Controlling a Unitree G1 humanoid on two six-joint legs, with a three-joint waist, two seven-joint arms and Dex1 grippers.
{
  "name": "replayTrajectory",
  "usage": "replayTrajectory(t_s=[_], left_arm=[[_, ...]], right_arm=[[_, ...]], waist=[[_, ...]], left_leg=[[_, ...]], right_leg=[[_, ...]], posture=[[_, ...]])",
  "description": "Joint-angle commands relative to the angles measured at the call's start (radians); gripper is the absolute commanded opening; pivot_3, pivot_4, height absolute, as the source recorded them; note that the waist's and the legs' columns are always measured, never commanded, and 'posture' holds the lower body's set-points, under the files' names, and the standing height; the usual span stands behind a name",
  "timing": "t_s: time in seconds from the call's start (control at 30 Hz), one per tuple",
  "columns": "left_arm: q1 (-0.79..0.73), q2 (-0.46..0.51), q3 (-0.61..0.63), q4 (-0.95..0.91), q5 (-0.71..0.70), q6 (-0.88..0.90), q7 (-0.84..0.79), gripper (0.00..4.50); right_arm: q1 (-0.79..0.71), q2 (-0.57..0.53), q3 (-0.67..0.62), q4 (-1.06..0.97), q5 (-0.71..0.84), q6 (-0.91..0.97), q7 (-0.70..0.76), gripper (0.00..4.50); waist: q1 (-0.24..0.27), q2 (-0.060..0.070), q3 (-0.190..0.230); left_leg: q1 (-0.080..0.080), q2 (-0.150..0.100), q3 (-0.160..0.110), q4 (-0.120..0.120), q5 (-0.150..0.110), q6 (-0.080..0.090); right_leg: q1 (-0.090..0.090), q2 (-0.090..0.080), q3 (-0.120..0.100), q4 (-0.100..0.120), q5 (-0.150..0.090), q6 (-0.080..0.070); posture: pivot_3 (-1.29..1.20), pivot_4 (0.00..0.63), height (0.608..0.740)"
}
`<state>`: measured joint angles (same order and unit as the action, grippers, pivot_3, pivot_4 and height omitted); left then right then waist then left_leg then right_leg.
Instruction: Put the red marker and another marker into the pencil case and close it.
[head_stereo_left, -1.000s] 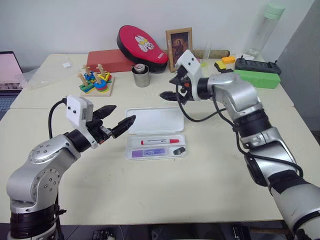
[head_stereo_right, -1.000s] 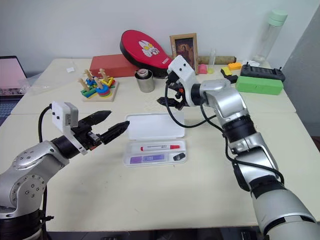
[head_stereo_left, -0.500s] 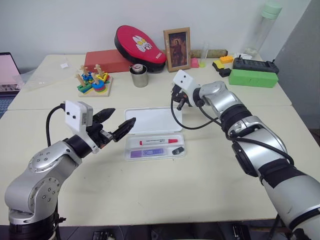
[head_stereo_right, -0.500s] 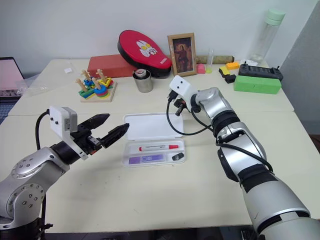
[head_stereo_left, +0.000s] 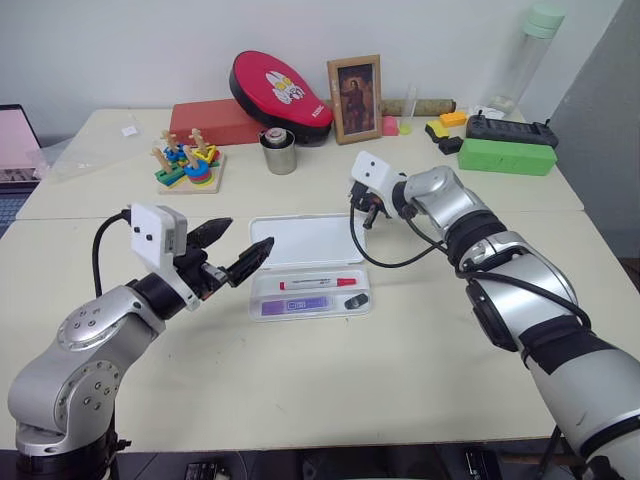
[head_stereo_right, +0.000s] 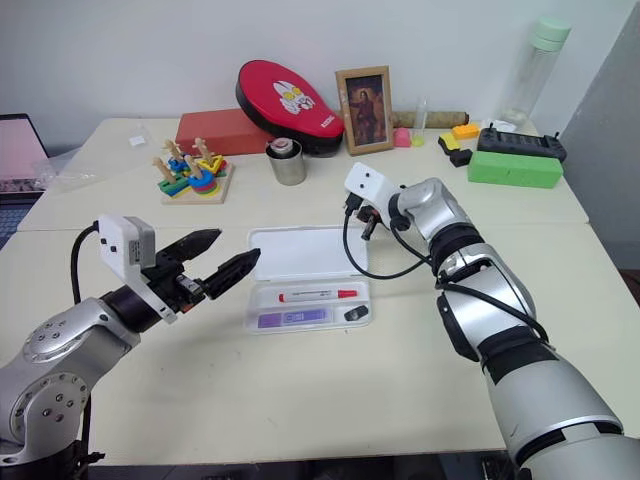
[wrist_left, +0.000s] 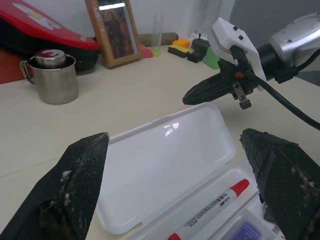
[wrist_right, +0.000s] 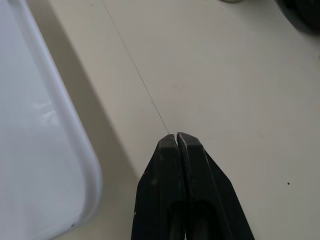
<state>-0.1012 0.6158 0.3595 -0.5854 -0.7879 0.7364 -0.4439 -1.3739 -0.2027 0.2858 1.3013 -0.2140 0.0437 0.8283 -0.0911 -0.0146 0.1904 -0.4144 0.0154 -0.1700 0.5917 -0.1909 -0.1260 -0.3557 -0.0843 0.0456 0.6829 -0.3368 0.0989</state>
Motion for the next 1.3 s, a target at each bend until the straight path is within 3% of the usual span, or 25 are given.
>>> replayTrajectory(t_s=[0.03,0.67,1.3], left_arm=[[-0.007,0.007,0.008,-0.031,-0.014,-0.012,0.003,4.50],[-0.015,0.017,-0.005,-0.021,-0.013,-0.003,-0.014,4.50],[0.254,0.161,0.141,-0.095,-0.133,0.061,-0.145,4.50]], right_arm=[[-0.008,-0.005,-0.035,-0.015,0.015,-0.018,0.055,0.02],[0.012,-0.018,-0.117,-0.120,0.101,-0.087,0.407,0.02],[0.105,-0.033,-0.055,-0.288,0.102,-0.125,0.599,0.02]], waist=[[0.000,0.000,0.000],[-0.002,0.000,0.000],[0.001,0.001,0.000]], left_leg=[[0.000,0.000,0.000,0.000,0.000,0.000],[0.000,0.000,0.000,0.000,0.000,0.000],[0.001,0.000,0.000,0.000,0.000,0.000]], right_leg=[[0.000,0.000,0.000,0.000,0.000,0.000],[0.000,0.000,0.000,0.000,0.000,0.000],[0.001,0.000,0.000,0.000,0.000,0.000]], posture=[[0.00,0.150,0.740],[0.00,0.150,0.740],[0.00,0.150,0.740]])
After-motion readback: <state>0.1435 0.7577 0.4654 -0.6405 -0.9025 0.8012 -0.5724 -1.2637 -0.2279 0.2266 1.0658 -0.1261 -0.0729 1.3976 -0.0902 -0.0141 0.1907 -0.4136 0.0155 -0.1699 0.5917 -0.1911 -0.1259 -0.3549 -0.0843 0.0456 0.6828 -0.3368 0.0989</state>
